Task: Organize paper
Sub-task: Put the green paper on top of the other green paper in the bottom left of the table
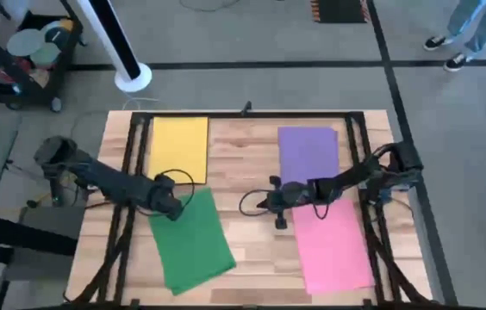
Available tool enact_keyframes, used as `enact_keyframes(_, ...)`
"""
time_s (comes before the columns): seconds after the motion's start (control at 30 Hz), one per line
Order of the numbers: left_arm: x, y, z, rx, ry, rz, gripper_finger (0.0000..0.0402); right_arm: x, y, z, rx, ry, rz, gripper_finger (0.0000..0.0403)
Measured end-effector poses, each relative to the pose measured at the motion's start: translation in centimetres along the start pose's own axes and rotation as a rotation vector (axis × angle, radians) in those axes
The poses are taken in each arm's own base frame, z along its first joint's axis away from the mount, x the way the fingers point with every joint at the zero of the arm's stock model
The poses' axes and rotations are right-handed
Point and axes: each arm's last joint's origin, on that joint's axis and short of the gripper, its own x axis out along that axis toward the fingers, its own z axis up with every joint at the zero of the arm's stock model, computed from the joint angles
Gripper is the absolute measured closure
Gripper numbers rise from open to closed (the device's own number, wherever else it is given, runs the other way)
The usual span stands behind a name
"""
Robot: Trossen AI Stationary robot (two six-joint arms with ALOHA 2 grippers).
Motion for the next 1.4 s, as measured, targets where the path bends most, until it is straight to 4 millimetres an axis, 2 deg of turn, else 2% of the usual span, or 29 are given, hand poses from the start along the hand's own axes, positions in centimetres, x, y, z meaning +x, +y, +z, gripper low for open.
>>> enact_keyframes(0.3, 0.3, 0.3, -0.1, -0.04, -0.023, 0.068, 0.0401, 0.0, 0.0, 0.0, -0.002, 0.002, 0.0, 0.0403)
enact_keyframes(0.43, 1.2, -0.1, -0.2, -0.053, 0.079, 0.122, 0.0401, 0.0, 0.0, 0.0, -0.002, 0.003, 0.0, 0.0403)
enact_keyframes(0.63, 1.8, -1.6, 0.1, -0.036, 0.122, 0.213, 0.0401, 0.0, 0.0, 0.0, -0.002, 0.003, -0.002, 0.0403)
enact_keyframes(0.77, 1.1, -3.4, 0.9, -0.013, 0.101, 0.26, 0.0401, 0.0, 0.0, 0.0, -0.002, 0.003, -0.002, 0.0403)
enact_keyframes(0.87, 0.8, -3.6, 1.0, 0.028, 0.143, 0.392, 0.0401, 0.0, 0.0, 0.0, 0.0, 0.003, -0.002, 0.0403)
enact_keyframes(1.0, 0.9, -4.0, 0.8, 0.059, 0.21, 0.454, 0.0401, 0.0, 0.0, -0.1, 0.0, 0.005, -0.002, 0.0403)
enact_keyframes(1.4, 0.4, -5.0, -0.2, 0.067, 0.176, 0.359, 0.0401, 0.0, 0.2, -0.1, -0.004, 0.007, 0.004, 0.0403)
